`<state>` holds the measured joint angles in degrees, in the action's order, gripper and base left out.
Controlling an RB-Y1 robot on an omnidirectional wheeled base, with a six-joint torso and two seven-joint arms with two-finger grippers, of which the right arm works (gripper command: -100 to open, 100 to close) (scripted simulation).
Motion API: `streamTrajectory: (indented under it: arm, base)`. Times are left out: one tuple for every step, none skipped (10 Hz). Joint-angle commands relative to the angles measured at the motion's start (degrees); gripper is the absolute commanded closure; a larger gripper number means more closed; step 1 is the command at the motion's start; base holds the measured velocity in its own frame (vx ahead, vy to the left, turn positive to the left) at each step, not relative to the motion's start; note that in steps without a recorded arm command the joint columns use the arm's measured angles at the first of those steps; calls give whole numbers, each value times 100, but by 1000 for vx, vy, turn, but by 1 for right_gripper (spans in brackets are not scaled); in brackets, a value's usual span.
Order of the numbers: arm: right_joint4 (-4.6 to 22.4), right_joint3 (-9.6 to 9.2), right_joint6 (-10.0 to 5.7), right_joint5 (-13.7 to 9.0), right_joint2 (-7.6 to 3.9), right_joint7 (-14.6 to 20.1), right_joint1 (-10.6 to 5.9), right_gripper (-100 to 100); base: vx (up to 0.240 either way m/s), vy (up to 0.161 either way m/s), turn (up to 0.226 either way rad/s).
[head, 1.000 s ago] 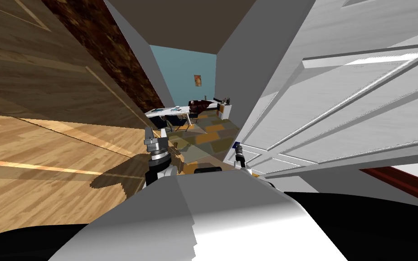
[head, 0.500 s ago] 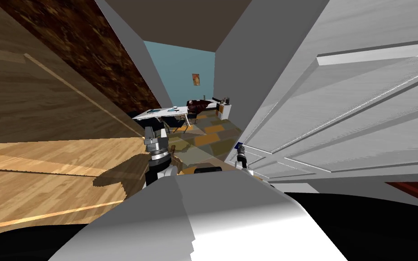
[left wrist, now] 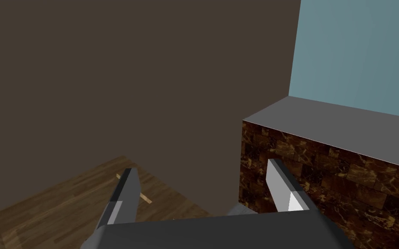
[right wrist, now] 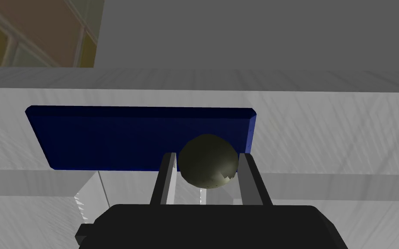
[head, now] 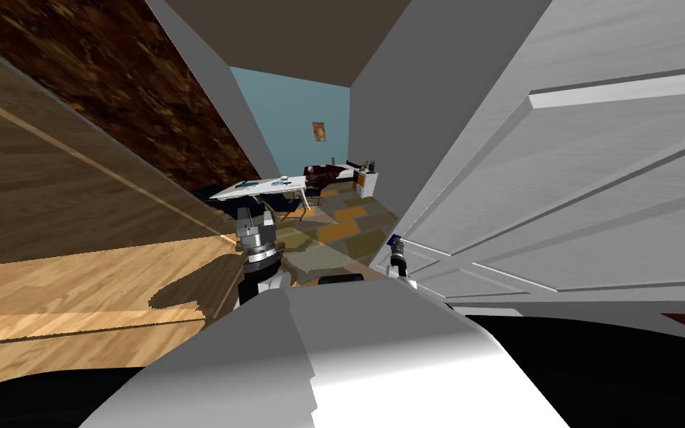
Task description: Push the door open
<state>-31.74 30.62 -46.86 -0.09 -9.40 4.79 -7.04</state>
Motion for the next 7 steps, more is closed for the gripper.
streamTrajectory:
  arm:
    - [-29,56,-9,-30,-43,-12,-19,100]
    - [-23,37,2,-20,-2,-12,19,100]
    - [-36,143,0,-74,-28,-45,26,100]
    - [-34,167,0,-85,-32,-53,28,100]
    - [-31,248,0,-125,-43,-83,37,100]
    - [-28,309,0,-154,-51,-105,43,100]
    - [-28,309,0,-154,-51,-105,43,100]
  base:
    - [173,-5,-30]
    - [75,-6,-19]
    - [148,-23,-30]
    - [194,-13,-52]
    - [184,-28,-41]
    - [233,-38,-28]
    - [163,-19,-33]
